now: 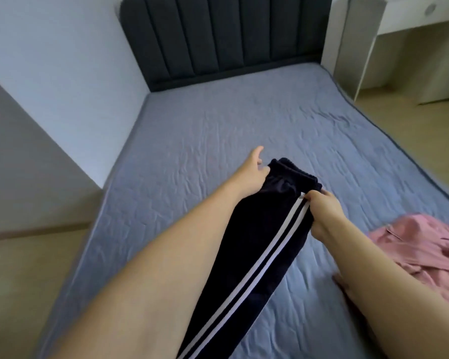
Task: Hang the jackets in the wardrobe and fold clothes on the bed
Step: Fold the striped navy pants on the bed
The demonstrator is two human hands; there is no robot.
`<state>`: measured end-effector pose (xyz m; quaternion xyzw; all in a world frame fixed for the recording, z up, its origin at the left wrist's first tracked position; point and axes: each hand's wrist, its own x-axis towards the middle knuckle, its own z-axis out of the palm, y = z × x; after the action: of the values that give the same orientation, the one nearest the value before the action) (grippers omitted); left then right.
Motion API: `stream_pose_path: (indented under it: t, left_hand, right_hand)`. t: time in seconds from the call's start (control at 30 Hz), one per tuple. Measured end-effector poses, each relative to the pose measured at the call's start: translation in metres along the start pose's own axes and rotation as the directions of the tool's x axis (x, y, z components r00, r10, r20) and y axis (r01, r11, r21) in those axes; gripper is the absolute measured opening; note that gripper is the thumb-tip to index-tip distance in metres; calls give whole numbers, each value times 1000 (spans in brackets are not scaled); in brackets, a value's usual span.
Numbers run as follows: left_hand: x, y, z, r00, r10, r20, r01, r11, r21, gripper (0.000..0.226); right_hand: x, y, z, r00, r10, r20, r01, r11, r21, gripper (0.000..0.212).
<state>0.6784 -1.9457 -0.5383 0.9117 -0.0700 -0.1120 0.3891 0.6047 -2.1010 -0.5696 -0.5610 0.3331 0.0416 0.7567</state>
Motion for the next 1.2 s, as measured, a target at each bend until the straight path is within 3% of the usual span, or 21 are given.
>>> stream_pose_path:
  t: [0.07, 0.17, 0.23, 0.3, 0.4, 0.5, 0.63, 0.7, 0.77, 0.8, 0.87, 0.9, 1.0, 1.07, 1.2]
  left_hand:
    - [27, -81, 93, 989, -107, 100, 77, 962, 262, 64]
    - [21, -211, 204, 932, -319, 171, 164, 794, 586, 67]
    - [4, -269, 260, 958, -279, 71, 166, 738, 655, 70]
    - [-4, -297, 294, 986, -126, -105, 163, 689, 706, 73]
    - [2, -308, 301, 974, 34, -223, 134, 706, 695, 74]
    - [-16, -299, 297, 986, 22, -163, 85, 778, 622, 67]
    - [-104, -290, 304, 997, 56, -52, -23, 870, 492, 73]
    - [-152, -290, 306, 989, 132, -71, -58, 776, 628, 76]
    - [-179, -287, 299, 974, 201, -100, -50, 629, 776, 61]
    - [-187, -285, 293, 972, 202, -120, -34, 625, 780, 49]
    - [-194, -283, 279, 970, 145, -193, 36, 704, 709, 34]
    - [-199, -284, 274, 971, 111, -213, 79, 687, 722, 31]
    - [-217, -294, 271, 982, -4, -191, 169, 486, 858, 20]
    - [-221, -302, 266, 969, -75, -235, 241, 496, 834, 19]
    - [-235, -299, 255, 903, 194, -383, 210, 579, 788, 33]
  right_hand:
    - [80, 88, -42, 983, 140, -115, -134, 989, 53, 30]
    - [151, 214, -72, 924, 243, -296, -229, 970, 81, 60]
    - [178, 260, -73, 902, 82, -425, -136, 986, -98, 76]
    - [193, 281, -71, 898, -66, -434, -72, 954, -293, 75]
    - [202, 296, -71, 903, -209, -375, 64, 929, -364, 74]
    - [190, 308, -79, 887, -338, -314, 200, 895, -398, 79]
    - [164, 312, -80, 940, -196, -280, 167, 978, -127, 80]
    - [150, 314, -76, 985, -52, -164, 64, 996, 67, 72]
    - [139, 319, -71, 1000, 16, -17, -14, 996, 92, 60]
    - [136, 320, -70, 1000, 18, 16, -19, 998, 66, 51]
    - [135, 317, -71, 1000, 22, 15, -22, 998, 51, 38]
    - [136, 314, -71, 1000, 27, 3, -27, 998, 62, 37]
    - [142, 305, -66, 998, -3, -56, 10, 993, 119, 38]
    - [143, 306, -61, 993, -22, -118, 41, 987, 154, 38]
    - [126, 318, -54, 983, 33, -181, 11, 972, 236, 51]
